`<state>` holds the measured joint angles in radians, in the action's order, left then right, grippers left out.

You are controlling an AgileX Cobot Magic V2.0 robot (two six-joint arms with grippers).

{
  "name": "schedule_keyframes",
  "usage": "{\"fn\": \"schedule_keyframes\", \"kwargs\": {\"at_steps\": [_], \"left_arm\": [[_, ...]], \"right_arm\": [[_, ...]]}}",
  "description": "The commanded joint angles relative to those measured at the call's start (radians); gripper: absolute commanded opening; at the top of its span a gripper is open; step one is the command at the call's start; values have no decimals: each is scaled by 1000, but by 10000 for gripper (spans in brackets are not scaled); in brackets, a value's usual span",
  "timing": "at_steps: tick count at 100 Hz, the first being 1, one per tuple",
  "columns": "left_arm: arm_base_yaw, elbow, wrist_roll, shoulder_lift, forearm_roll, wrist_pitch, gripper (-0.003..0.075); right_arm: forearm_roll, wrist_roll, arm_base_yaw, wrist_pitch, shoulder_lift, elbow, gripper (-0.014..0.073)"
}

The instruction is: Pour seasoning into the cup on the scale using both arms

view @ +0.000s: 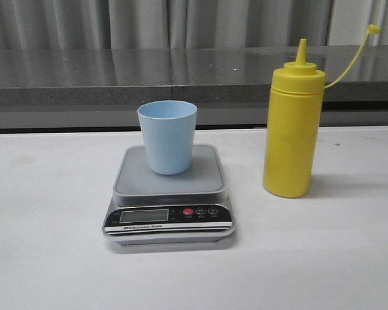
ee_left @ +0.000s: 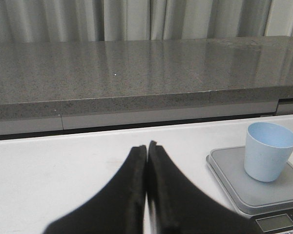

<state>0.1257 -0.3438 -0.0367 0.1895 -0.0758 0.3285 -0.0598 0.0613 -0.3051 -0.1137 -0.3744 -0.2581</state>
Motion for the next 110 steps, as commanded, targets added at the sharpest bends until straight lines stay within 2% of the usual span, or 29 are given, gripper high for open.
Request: {"fn": "schedule_keyframes", "kwargs": {"at_steps": [1, 17, 27, 110], "left_arm": [[-1, -25, 5, 8, -3, -73, -20], [-1, -25, 5, 8, -3, -73, -20], [-1, -25, 5, 8, -3, -73, -20], [-1, -25, 5, 8, -3, -73, -20]], "right_arm": [[1, 11, 6, 68, 5, -24, 353], [1, 11, 6, 68, 5, -24, 65], [2, 11, 6, 76, 5, -24, -75], [2, 11, 6, 81, 5, -24, -69]]}}
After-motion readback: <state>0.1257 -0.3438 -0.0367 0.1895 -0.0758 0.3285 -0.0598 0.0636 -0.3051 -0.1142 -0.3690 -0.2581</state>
